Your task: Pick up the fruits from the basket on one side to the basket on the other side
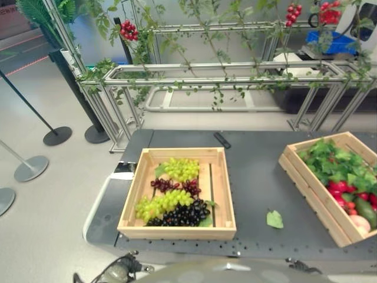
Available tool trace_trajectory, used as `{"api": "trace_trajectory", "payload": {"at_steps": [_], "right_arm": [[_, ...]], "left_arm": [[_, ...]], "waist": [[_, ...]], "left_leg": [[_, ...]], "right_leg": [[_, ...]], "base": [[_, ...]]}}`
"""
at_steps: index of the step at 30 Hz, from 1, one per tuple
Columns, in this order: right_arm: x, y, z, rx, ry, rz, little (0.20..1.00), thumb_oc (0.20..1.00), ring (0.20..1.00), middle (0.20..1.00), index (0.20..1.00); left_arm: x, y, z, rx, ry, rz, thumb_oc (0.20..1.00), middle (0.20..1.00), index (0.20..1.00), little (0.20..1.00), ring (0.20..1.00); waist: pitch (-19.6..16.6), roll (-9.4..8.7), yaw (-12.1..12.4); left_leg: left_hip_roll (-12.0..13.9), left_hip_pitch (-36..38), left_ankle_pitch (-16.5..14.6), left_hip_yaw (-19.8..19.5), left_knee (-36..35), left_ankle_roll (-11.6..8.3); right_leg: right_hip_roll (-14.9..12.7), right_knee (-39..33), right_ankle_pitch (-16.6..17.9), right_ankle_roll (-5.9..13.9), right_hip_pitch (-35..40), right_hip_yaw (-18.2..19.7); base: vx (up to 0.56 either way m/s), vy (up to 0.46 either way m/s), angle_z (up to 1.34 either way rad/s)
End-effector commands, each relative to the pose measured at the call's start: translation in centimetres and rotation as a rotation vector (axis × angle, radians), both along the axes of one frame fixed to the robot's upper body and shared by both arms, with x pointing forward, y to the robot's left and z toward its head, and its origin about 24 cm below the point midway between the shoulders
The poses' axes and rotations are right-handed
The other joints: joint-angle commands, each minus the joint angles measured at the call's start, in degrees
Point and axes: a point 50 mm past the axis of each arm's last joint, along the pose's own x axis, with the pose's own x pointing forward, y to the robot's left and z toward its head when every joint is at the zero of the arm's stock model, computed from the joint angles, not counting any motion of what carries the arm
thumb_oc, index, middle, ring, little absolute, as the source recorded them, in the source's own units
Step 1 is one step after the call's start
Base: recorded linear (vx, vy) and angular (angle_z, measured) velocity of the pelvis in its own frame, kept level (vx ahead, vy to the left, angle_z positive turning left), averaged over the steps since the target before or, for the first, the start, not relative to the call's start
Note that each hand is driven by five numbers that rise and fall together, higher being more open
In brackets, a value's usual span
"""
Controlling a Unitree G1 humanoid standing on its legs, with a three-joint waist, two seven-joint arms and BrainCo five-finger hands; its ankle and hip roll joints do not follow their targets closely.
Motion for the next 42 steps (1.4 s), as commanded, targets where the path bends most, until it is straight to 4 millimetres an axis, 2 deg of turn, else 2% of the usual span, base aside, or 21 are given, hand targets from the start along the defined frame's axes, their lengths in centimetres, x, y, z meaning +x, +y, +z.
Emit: {"api": "trace_trajectory", "payload": {"at_steps": [1,14,34,42], "right_arm": [[0.5,1.2,-0.5,-0.025,0.123,0.246,1.0,1.0,1.0,1.0,1.0],[0.5,1.2,-0.5,-0.028,0.127,0.254,1.0,1.0,1.0,1.0,1.0],[0.5,1.0,-0.4,-0.032,0.124,0.248,1.0,1.0,1.0,1.0,1.0],[0.5,0.5,-0.3,-0.039,0.118,0.234,1.0,1.0,1.0,1.0,1.0]], "left_arm": [[1.9,1.5,0.7,0.03,-0.043,0.068,1.0,1.0,1.0,1.0,1.0],[1.4,1.2,0.5,0.02,-0.018,0.066,1.0,1.0,1.0,1.0,1.0],[1.4,1.9,0.6,0.039,-0.023,0.093,1.0,1.0,1.0,1.0,1.0],[2.0,4.1,1.6,0.093,-0.081,0.192,1.0,1.0,1.0,1.0,1.0]], "waist": [[0.8,-4.58,0.4],[0.8,-4.55,0.3],[0.7,-4.68,0.3],[0.6,-4.67,0.5]], "left_leg": [[-2.8,-1.4,0.1,0.3,-0.1,1.22],[-2.9,-1.3,0.0,0.4,-0.1,1.2],[-2.8,-1.3,0.3,0.3,-0.1,1.17],[-2.9,-1.3,0.4,0.1,-0.1,1.08]], "right_leg": [[-1.7,0.4,0.5,3.59,0.5,3.1],[-1.8,0.5,0.6,3.61,0.4,3.1],[-1.7,0.5,0.6,3.55,0.6,3.0],[-1.8,0.4,0.6,3.58,0.7,2.9]], "base": [[-0.14,0.156,-0.68],[-0.01,0.012,-0.05],[0.0,0.0,0.0],[0.0,0.0,0.0]]}}
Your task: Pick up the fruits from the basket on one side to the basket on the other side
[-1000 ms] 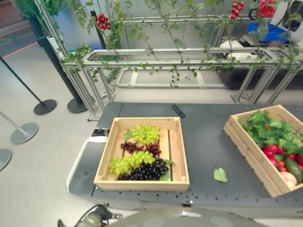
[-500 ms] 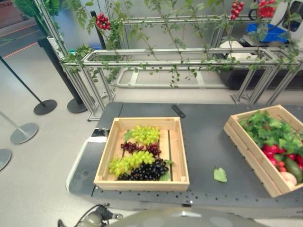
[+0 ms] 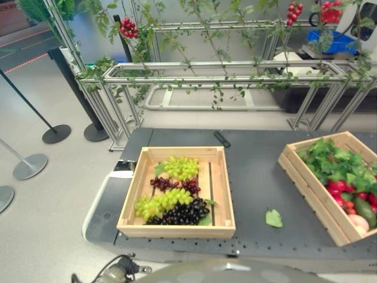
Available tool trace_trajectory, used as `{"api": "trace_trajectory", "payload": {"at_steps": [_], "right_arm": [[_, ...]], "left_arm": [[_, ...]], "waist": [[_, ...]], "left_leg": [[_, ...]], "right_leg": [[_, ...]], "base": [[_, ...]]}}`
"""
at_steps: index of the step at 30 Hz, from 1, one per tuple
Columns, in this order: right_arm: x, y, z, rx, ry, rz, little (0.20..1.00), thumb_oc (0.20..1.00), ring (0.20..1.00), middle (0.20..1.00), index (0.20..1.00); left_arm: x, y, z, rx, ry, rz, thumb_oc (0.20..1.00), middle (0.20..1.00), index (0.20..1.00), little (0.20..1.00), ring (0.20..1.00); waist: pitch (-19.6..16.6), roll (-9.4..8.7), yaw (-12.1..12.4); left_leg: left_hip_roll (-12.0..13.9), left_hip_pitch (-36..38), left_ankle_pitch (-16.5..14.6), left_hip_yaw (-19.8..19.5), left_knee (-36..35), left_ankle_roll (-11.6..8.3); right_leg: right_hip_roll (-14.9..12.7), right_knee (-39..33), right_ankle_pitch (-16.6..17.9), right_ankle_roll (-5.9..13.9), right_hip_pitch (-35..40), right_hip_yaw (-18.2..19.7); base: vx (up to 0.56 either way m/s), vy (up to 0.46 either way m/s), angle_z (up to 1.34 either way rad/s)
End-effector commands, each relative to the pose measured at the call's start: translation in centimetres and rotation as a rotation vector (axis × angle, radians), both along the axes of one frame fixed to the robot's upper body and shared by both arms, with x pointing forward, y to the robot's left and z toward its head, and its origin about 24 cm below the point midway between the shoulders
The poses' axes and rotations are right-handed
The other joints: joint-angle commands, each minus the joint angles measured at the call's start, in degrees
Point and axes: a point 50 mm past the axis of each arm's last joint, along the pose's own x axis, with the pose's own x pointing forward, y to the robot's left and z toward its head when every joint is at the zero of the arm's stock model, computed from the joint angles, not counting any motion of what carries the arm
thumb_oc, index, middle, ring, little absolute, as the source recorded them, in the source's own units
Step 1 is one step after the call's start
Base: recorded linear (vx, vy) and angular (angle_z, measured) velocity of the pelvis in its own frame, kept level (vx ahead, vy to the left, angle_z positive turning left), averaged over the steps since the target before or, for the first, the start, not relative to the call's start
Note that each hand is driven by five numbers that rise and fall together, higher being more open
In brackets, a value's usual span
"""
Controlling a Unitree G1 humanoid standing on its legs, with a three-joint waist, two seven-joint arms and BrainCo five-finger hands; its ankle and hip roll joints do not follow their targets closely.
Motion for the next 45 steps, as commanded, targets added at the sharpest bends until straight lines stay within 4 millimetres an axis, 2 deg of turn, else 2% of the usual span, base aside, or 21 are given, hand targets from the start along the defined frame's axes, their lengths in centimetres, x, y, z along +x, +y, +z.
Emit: {"api": "trace_trajectory", "payload": {"at_steps": [1,2,4,9,11,13,17,21,23,31,32,33,35,45], "right_arm": [[1.6,0.1,0.1,-0.02,-0.003,0.041,1.0,1.0,1.0,1.0,1.0],[1.7,-0.1,0.2,-0.024,-0.007,0.042,1.0,1.0,1.0,1.0,1.0],[1.8,-0.3,0.3,-0.03,-0.009,0.045,1.0,1.0,1.0,1.0,1.0],[2.0,-0.9,0.5,-0.038,-0.02,0.062,1.0,1.0,1.0,1.0,1.0],[2.1,-0.9,0.6,-0.038,-0.019,0.068,1.0,1.0,1.0,1.0,1.0],[2.2,-1.0,0.7,-0.031,-0.024,0.08,1.0,1.0,1.0,1.0,1.0],[2.4,-1.1,0.7,-0.024,-0.027,0.082,1.0,1.0,1.0,1.0,1.0],[2.0,-1.0,0.7,-0.018,-0.01,0.085,1.0,1.0,1.0,1.0,1.0],[1.7,-1.1,0.6,-0.016,-0.001,0.078,1.0,1.0,1.0,1.0,1.0],[1.3,-1.1,0.6,-0.003,0.016,0.065,1.0,1.0,1.0,1.0,1.0],[1.3,-1.1,0.6,-0.003,0.016,0.065,1.0,1.0,1.0,1.0,1.0],[1.3,-1.0,0.6,0.004,0.016,0.063,1.0,1.0,1.0,1.0,1.0],[1.4,-1.0,0.6,0.004,0.016,0.063,1.0,1.0,1.0,1.0,1.0],[1.3,-0.7,0.5,0.021,0.033,0.092,1.0,1.0,1.0,1.0,1.0]], "left_arm": [[2.3,3.0,1.4,0.083,-0.077,0.084,1.0,1.0,1.0,1.0,1.0],[3.2,4.0,2.0,0.106,-0.126,0.119,1.0,1.0,1.0,1.0,1.0],[3.8,4.9,2.5,0.12,-0.163,0.159,1.0,1.0,1.0,1.0,1.0],[6.6,8.0,5.2,0.174,-0.324,0.23,1.0,1.0,1.0,1.0,1.0],[7.1,8.7,5.8,0.188,-0.352,0.226,1.0,1.0,1.0,1.0,1.0],[8.7,10.3,7.8,0.238,-0.434,0.202,1.0,1.0,1.0,1.0,1.0],[10.2,11.8,10.1,0.282,-0.531,0.173,1.0,1.0,1.0,1.0,1.0],[10.9,12.2,11.3,0.303,-0.583,0.152,1.0,1.0,1.0,1.0,1.0],[12.0,12.0,12.6,0.306,-0.656,0.108,1.0,1.0,1.0,1.0,1.0],[14.3,10.8,15.8,0.311,-0.802,-0.016,1.0,1.0,1.0,1.0,1.0],[14.3,10.8,15.8,0.311,-0.802,-0.016,1.0,1.0,1.0,1.0,1.0],[14.9,10.7,16.8,0.344,-0.825,-0.068,1.0,1.0,1.0,1.0,1.0],[14.9,10.7,16.8,0.344,-0.825,-0.068,1.0,1.0,1.0,1.0,1.0],[18.7,10.2,21.5,0.447,-0.932,-0.249,1.0,1.0,1.0,1.0,1.0]], "waist": [[-0.1,-4.21,0.4],[0.0,-4.11,0.5],[0.1,-4.02,0.5],[0.5,-3.6,0.4],[0.6,-3.49,0.3],[0.7,-3.26,0.4],[0.9,-3.1,0.7],[1.0,-3.1,0.8],[1.0,-3.16,1.0],[1.1,-3.44,1.3],[1.1,-3.44,1.3],[1.2,-3.55,1.3],[1.2,-3.56,1.3],[1.4,-3.62,0.9]], "left_leg": [[-2.9,-1.3,0.4,0.3,-0.3,1.08],[-3.0,-1.3,0.4,0.3,-0.3,1.07],[-3.0,-1.3,0.4,0.2,-0.3,1.06],[-3.1,-1.4,0.5,0.2,-0.3,0.98],[-3.1,-1.3,0.5,0.3,-0.3,0.95],[-3.2,-1.3,0.4,0.4,-0.3,0.94],[-3.2,-1.2,0.4,0.5,-0.3,0.95],[-3.1,-1.0,0.3,0.6,-0.3,0.95],[-3.2,-0.8,0.1,0.5,-0.3,0.99],[-3.0,-0.6,-0.1,0.3,-0.3,1.06],[-3.0,-0.6,-0.1,0.3,-0.3,1.06],[-3.0,-0.5,-0.1,0.3,-0.3,1.04],[-3.0,-0.5,-0.1,0.3,-0.3,1.04],[-3.0,-0.2,-0.4,0.7,-0.3,0.97]], "right_leg": [[-1.8,0.5,0.6,3.55,0.5,3.0],[-1.9,0.4,0.7,3.58,0.5,3.0],[-1.9,0.5,0.7,3.59,0.5,3.0],[-2.1,0.6,0.8,3.61,0.4,2.9],[-2.1,0.6,0.8,3.64,0.4,2.8],[-2.1,0.6,0.8,3.7,0.4,2.9],[-2.2,0.6,0.7,3.83,0.4,2.9],[-2.2,0.6,0.6,3.88,0.6,3.0],[-2.2,0.5,0.6,3.92,0.8,3.0],[-2.3,0.5,0.4,3.95,1.2,2.8],[-2.3,0.5,0.4,3.95,1.2,2.8],[-2.3,0.5,0.3,3.97,1.2,2.7],[-2.3,0.5,0.3,3.97,1.2,2.7],[-2.2,0.4,0.2,4.04,1.5,3.0]], "base": [[0.0,0.0,0.0],[0.0,0.0,0.0],[0.0,0.0,0.0],[0.0,0.0,0.0],[0.0,0.0,0.0],[0.0,0.0,0.0],[0.0,0.0,0.0],[0.0,0.0,0.0],[0.0,0.0,0.0],[0.0,0.0,0.0],[0.0,0.0,0.0],[0.0,0.0,0.0],[0.0,0.0,0.0],[0.0,0.0,0.0]]}}
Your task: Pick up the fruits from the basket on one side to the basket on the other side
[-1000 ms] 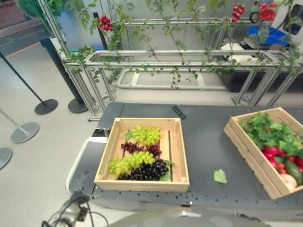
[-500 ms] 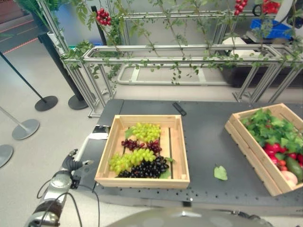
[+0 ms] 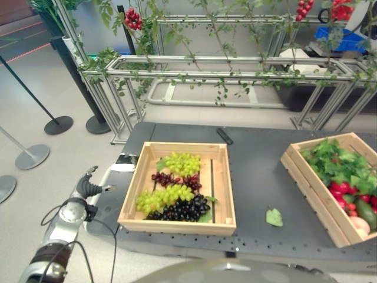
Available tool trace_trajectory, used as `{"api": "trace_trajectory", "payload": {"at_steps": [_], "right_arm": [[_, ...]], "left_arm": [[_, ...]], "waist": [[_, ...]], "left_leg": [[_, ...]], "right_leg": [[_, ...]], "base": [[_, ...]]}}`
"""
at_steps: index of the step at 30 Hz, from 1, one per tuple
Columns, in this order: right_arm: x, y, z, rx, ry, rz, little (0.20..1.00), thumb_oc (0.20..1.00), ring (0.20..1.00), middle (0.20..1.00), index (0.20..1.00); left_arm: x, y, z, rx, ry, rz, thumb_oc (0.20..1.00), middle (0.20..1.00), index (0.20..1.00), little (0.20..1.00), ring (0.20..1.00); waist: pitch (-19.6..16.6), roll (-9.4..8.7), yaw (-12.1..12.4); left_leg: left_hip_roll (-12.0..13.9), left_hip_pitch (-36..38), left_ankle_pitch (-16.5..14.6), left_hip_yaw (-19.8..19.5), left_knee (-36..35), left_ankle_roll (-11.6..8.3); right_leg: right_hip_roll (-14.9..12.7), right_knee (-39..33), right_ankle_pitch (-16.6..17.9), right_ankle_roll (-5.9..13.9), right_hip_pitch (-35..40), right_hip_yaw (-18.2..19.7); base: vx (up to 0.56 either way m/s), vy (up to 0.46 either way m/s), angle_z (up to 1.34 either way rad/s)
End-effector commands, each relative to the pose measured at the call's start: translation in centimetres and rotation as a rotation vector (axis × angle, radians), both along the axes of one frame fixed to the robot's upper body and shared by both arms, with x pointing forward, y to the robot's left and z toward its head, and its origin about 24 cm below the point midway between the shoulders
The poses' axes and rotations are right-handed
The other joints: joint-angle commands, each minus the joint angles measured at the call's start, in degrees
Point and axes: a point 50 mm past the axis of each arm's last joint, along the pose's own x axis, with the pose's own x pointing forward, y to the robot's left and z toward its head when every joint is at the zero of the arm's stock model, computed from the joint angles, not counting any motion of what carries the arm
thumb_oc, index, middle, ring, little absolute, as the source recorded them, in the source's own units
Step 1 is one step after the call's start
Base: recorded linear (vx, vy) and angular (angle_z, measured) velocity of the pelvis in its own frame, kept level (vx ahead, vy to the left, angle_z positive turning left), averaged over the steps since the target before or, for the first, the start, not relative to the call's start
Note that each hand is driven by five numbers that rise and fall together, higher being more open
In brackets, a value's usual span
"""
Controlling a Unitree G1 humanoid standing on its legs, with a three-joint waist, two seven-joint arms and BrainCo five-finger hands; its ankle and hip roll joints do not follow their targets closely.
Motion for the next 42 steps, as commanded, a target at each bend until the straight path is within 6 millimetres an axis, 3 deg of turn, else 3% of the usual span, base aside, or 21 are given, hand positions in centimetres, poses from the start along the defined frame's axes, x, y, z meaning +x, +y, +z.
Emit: {"api": "trace_trajectory", "payload": {"at_steps": [1,5,7,8,9,10,11,12,13,14,15,16,17,18,20,21,22,23,28,36,42], "right_arm": [[0.9,0.4,-0.1,-0.007,0.018,0.06,1.0,1.0,1.0,1.0,1.0],[1.1,0.2,0.0,-0.01,0.014,0.063,1.0,1.0,1.0,1.0,1.0],[2.4,0.3,0.3,-0.007,-0.029,0.102,1.0,1.0,1.0,1.0,1.0],[4.0,0.2,0.8,-0.01,-0.091,0.137,1.0,1.0,1.0,1.0,1.0],[4.0,0.1,0.9,-0.011,-0.09,0.137,1.0,1.0,1.0,1.0,1.0],[7.8,-0.5,2.9,0.0,-0.263,0.162,1.0,1.0,1.0,1.0,1.0],[7.8,-0.6,3.0,-0.002,-0.262,0.161,1.0,1.0,1.0,1.0,1.0],[11.1,-1.4,6.0,0.008,-0.443,0.173,1.0,1.0,1.0,1.0,1.0],[11.1,-1.6,6.0,0.007,-0.442,0.171,1.0,1.0,1.0,1.0,1.0],[14.0,-2.8,9.7,0.0,-0.624,0.165,1.0,1.0,1.0,1.0,1.0],[13.9,-3.0,9.8,-0.002,-0.623,0.163,1.0,1.0,1.0,1.0,1.0],[15.9,-4.1,13.1,-0.017,-0.766,0.161,1.0,1.0,1.0,1.0,1.0],[15.9,-4.2,13.2,-0.018,-0.765,0.16,1.0,1.0,1.0,1.0,1.0],[17.7,-4.6,16.8,0.005,-0.937,0.133,1.0,1.0,1.0,1.0,1.0],[17.6,-4.7,16.8,0.005,-0.936,0.131,1.0,1.0,1.0,1.0,1.0],[18.9,-4.4,20.1,0.025,-1.071,0.166,1.0,1.0,1.0,1.0,1.0],[18.9,-4.4,20.1,0.024,-1.071,0.165,1.0,1.0,1.0,1.0,1.0],[19.3,-4.1,22.0,0.016,-1.113,0.241,1.0,1.0,1.0,1.0,1.0],[20.3,-3.6,23.9,0.008,-1.189,0.287,1.0,1.0,1.0,1.0,1.0],[20.3,-2.5,23.5,0.019,-1.194,0.319,1.0,1.0,1.0,1.0,1.0],[20.5,-2.4,24.4,0.0,-1.226,0.35,1.0,1.0,1.0,1.0,1.0]], "left_arm": [[3.9,0.8,5.8,0.152,-0.165,-0.083,1.0,1.0,1.0,1.0,1.0],[5.6,-0.2,7.8,0.208,-0.207,-0.156,1.0,1.0,1.0,1.0,1.0],[6.6,-1.0,9.5,0.234,-0.256,-0.21,1.0,1.0,1.0,1.0,1.0],[6.5,-0.8,9.6,0.24,-0.252,-0.211,1.0,1.0,1.0,1.0,1.0],[6.5,-0.8,9.5,0.239,-0.252,-0.211,1.0,1.0,1.0,1.0,1.0],[6.5,-0.8,10.4,0.254,-0.275,-0.226,1.0,1.0,1.0,1.0,1.0],[6.5,-0.8,10.4,0.252,-0.275,-0.226,1.0,1.0,1.0,1.0,1.0],[6.4,-0.7,11.0,0.271,-0.284,-0.239,1.0,1.0,1.0,1.0,1.0],[6.4,-0.7,11.0,0.27,-0.284,-0.239,1.0,1.0,1.0,1.0,1.0],[6.2,-0.5,11.1,0.288,-0.276,-0.249,1.0,1.0,1.0,1.0,1.0],[6.2,-0.6,11.1,0.286,-0.277,-0.25,1.0,1.0,1.0,1.0,1.0],[6.1,-0.9,11.2,0.313,-0.272,-0.278,1.0,1.0,1.0,1.0,1.0],[6.1,-0.9,11.2,0.311,-0.272,-0.278,1.0,1.0,1.0,1.0,1.0],[5.8,-0.8,11.2,0.333,-0.266,-0.286,1.0,1.0,1.0,1.0,1.0],[5.8,-0.9,11.2,0.331,-0.266,-0.287,1.0,1.0,1.0,1.0,1.0],[5.6,-1.0,11.3,0.335,-0.258,-0.304,1.0,1.0,1.0,1.0,1.0],[5.6,-1.0,11.3,0.334,-0.258,-0.305,1.0,1.0,1.0,1.0,1.0],[5.4,-1.0,11.4,0.347,-0.242,-0.325,1.0,1.0,1.0,1.0,1.0],[5.6,-1.4,11.4,0.375,-0.214,-0.365,1.0,1.0,1.0,1.0,1.0],[5.3,-1.5,11.2,0.382,-0.19,-0.391,1.0,1.0,1.0,1.0,1.0],[5.5,-1.8,11.5,0.419,-0.146,-0.453,1.0,1.0,1.0,1.0,1.0]], "waist": [[-0.4,-3.04,-0.5],[0.3,-2.93,-0.8],[1.4,-2.84,-0.9],[1.9,-2.82,-1.0],[1.9,-2.77,-1.0],[2.9,-2.68,-1.4],[2.9,-2.59,-1.3],[3.7,-2.47,-1.8],[3.7,-2.37,-1.7],[3.9,-2.39,-2.2],[4.0,-2.27,-2.1],[3.9,-2.21,-2.3],[4.0,-2.13,-2.2],[3.8,-2.15,-2.5],[3.9,-2.08,-2.4],[3.6,-2.02,-2.7],[3.6,-1.99,-2.6],[3.6,-2.0,-2.7],[3.6,-1.83,-2.6],[3.9,-1.61,-2.4],[4.2,-1.45,-2.6]], "left_leg": [[-3.0,-1.1,-0.5,0.7,0.1,1.17],[-3.1,-1.3,-0.5,0.6,0.1,1.19],[-3.1,-1.7,-0.3,0.5,0.1,1.3],[-3.1,-1.8,-0.3,0.6,0.1,1.28],[-3.1,-1.8,-0.3,0.6,0.1,1.29],[-3.2,-2.1,-0.1,0.8,0.1,1.35],[-3.1,-2.1,-0.1,0.8,0.1,1.35],[-3.1,-2.3,0.0,1.0,0.1,1.38],[-3.1,-2.3,0.0,1.0,0.1,1.38],[-3.1,-2.3,0.0,1.4,0.1,1.46],[-3.1,-2.3,0.0,1.4,0.1,1.47],[-3.2,-2.0,-0.2,1.8,0.1,1.52],[-3.2,-2.0,-0.2,1.9,0.1,1.52],[-3.2,-1.6,-0.4,2.2,0.1,1.56],[-3.1,-1.5,-0.5,2.2,0.1,1.56],[-3.1,-0.9,-0.8,2.5,0.1,1.55],[-3.1,-0.8,-0.8,2.5,0.1,1.55],[-3.1,-0.5,-0.9,2.5,0.1,1.55],[-3.0,0.0,-1.1,2.5,0.1,1.56],[-3.1,0.2,-1.1,2.4,0.1,1.59],[-3.1,-0.1,-0.9,2.1,0.1,1.63]], "right_leg": [[-2.2,0.4,0.2,4.06,0.7,3.0],[-2.3,0.6,0.3,4.12,0.4,3.0],[-2.2,0.7,0.4,4.13,0.0,3.1],[-2.2,0.7,0.5,4.14,-0.3,3.3],[-2.2,0.8,0.5,4.14,-0.3,3.3],[-2.2,0.9,0.7,4.2,-0.9,3.6],[-2.2,0.9,0.7,4.2,-0.9,3.6],[-2.2,1.1,0.8,4.29,-1.4,4.0],[-2.2,1.2,0.7,4.29,-1.4,4.0],[-2.3,1.2,0.8,4.39,-1.6,4.4],[-2.3,1.2,0.8,4.4,-1.5,4.4],[-2.3,1.2,0.8,4.49,-1.5,4.7],[-2.3,1.2,0.8,4.49,-1.4,4.7],[-2.3,1.1,0.8,4.54,-1.3,4.9],[-2.3,1.1,0.8,4.54,-1.2,4.9],[-2.2,1.0,0.8,4.52,-0.8,5.3],[-2.2,1.0,0.7,4.52,-0.8,5.3],[-2.1,0.9,0.6,4.45,-0.4,5.4],[-2.1,0.9,0.4,4.37,0.1,5.4],[-2.0,0.8,0.3,4.24,0.5,5.0],[-2.1,0.9,0.4,4.33,0.2,5.0]], "base": [[0.0,0.0,0.0],[-0.01,0.002,0.0],[-0.04,0.007,-0.01],[-0.03,0.004,-0.01],[-0.05,0.013,-0.03],[-0.03,0.01,-0.06],[-0.06,0.025,-0.09],[-0.03,0.016,-0.06],[-0.03,0.027,-0.09],[0.0,0.012,-0.07],[0.02,0.018,-0.07],[0.0,0.0,0.0],[0.04,0.014,-0.02],[0.0,0.0,0.0],[0.03,0.006,-0.05],[0.03,0.004,-0.09],[0.05,0.003,-0.1],[0.02,-0.001,-0.08],[0.01,-0.001,-0.01],[0.0,0.0,0.0],[0.0,0.0,0.0]]}}
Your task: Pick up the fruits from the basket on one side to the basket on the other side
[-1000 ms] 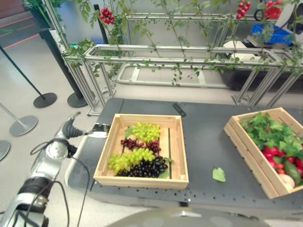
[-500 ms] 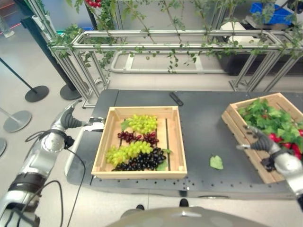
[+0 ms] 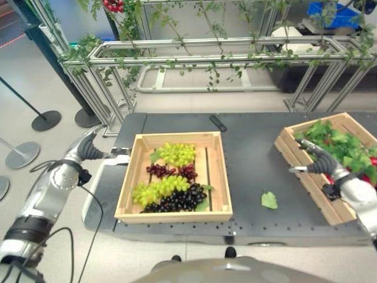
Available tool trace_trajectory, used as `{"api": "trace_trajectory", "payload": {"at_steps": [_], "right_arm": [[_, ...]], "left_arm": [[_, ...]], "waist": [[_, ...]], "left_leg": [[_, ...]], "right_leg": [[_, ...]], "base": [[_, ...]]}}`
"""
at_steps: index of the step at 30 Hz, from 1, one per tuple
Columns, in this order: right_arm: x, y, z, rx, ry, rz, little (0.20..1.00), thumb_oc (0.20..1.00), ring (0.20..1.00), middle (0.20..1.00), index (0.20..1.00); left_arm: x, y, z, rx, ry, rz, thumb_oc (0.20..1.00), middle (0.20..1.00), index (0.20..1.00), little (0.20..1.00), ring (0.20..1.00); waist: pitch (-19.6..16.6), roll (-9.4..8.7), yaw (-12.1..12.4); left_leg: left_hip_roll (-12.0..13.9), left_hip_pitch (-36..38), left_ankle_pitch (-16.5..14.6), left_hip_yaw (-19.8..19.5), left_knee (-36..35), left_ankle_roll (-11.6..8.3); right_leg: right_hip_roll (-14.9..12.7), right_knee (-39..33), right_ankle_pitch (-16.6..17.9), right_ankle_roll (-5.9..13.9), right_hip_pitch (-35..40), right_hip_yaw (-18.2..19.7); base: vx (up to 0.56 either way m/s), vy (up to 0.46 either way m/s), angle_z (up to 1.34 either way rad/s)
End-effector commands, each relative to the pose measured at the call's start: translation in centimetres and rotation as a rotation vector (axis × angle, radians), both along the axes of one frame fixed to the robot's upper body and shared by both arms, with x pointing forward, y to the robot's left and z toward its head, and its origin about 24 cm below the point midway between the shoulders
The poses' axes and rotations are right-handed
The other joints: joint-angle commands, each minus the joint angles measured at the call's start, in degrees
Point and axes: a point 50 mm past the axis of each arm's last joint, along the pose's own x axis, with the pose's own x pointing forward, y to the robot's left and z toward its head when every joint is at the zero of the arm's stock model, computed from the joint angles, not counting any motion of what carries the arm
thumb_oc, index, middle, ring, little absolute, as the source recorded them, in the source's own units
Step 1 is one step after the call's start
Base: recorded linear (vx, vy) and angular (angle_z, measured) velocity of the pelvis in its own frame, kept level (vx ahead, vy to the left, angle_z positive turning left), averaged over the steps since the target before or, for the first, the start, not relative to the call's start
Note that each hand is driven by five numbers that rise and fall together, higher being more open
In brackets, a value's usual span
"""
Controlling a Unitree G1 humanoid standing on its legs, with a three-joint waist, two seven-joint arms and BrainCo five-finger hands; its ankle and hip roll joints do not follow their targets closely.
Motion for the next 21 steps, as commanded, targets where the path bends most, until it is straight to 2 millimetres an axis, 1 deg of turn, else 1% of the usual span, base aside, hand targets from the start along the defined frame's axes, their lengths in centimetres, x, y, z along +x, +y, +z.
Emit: {"api": "trace_trajectory", "payload": {"at_steps": [1,3,6,8,11,13,16,17,21], "right_arm": [[1.6,1.1,3.2,-0.048,-0.148,0.084,1.0,1.0,1.0,1.0,1.0],[1.9,1.3,3.9,-0.061,-0.172,0.1,1.0,1.0,1.0,1.0,1.0],[3.0,2.2,6.2,-0.095,-0.246,0.155,1.0,1.0,1.0,1.0,1.0],[3.5,2.6,7.1,-0.107,-0.281,0.175,1.0,1.0,1.0,1.0,1.0],[4.3,3.2,8.4,-0.126,-0.326,0.195,1.0,1.0,1.0,1.0,1.0],[4.8,3.7,9.1,-0.142,-0.353,0.211,1.0,1.0,1.0,1.0,1.0],[5.3,4.0,9.4,-0.147,-0.371,0.208,1.0,1.0,1.0,1.0,1.0],[5.4,4.2,9.4,-0.145,-0.37,0.211,1.0,1.0,1.0,1.0,1.0],[5.5,4.4,9.2,-0.142,-0.371,0.212,1.0,1.0,1.0,1.0,1.0]], "left_arm": [[0.8,0.0,2.5,0.13,-0.032,-0.082,1.0,1.0,1.0,1.0,1.0],[1.1,-0.3,2.9,0.156,-0.018,-0.107,1.0,1.0,1.0,1.0,1.0],[2.2,-1.1,3.2,0.185,-0.009,-0.145,1.0,1.0,1.0,1.0,1.0],[2.9,-1.8,3.2,0.18,-0.016,-0.156,1.0,1.0,1.0,1.0,1.0],[4.2,-3.0,3.7,0.185,-0.04,-0.184,1.0,1.0,1.0,1.0,1.0],[5.1,-4.2,4.3,0.203,-0.064,-0.224,1.0,1.0,1.0,1.0,1.0],[6.1,-5.7,5.4,0.246,-0.097,-0.28,1.0,1.0,1.0,1.0,1.0],[6.3,-6.5,5.8,0.263,-0.108,-0.312,1.0,1.0,1.0,1.0,1.0],[6.8,-8.4,6.1,0.278,-0.117,-0.382,1.0,1.0,1.0,1.0,1.0]], "waist": [[-1.4,-2.47,-0.9],[-0.7,-2.43,-1.0],[2.3,-2.12,-1.4],[4.0,-1.9,-1.6],[6.4,-1.34,-1.7],[7.7,-1.04,-1.9],[8.7,-0.71,-2.0],[8.9,-0.59,-2.2],[9.2,-0.17,-2.4]], "left_leg": [[-3.0,-0.7,-1.5,0.5,0.1,1.7],[-3.0,-1.1,-1.4,0.5,0.1,1.75],[-3.1,-2.2,-0.9,0.4,0.1,1.97],[-3.2,-2.9,-0.5,0.6,0.1,2.13],[-3.3,-4.4,0.3,1.1,0.1,2.41],[-3.3,-5.9,0.8,1.4,0.6,2.57],[-3.4,-8.0,1.1,1.7,1.6,2.69],[-3.5,-8.4,1.1,1.7,1.7,2.71],[-3.7,-9.7,1.3,1.7,2.0,2.78]], "right_leg": [[-2.4,0.9,-0.8,4.4,1.0,2.1],[-2.5,1.3,-0.8,4.46,0.5,2.1],[-2.7,3.1,-1.0,4.43,-1.5,2.2],[-2.8,4.1,-1.1,4.36,-2.8,2.4],[-2.8,6.1,-1.2,4.24,-5.5,3.1],[-2.7,7.5,-1.3,4.12,-7.7,3.5],[-2.6,9.4,-1.4,3.98,-10.3,3.9],[-2.6,9.7,-1.5,3.97,-10.9,3.9],[-2.7,10.3,-1.6,3.95,-12.6,4.0]], "base": [[0.0,0.0,0.0],[-0.06,0.008,0.0],[-0.13,0.024,-0.02],[-0.12,0.026,0.02],[-0.11,0.032,0.0],[-0.12,0.03,-0.01],[-0.08,0.017,-0.1],[-0.04,0.004,-0.05],[-0.04,0.008,-0.03]]}}
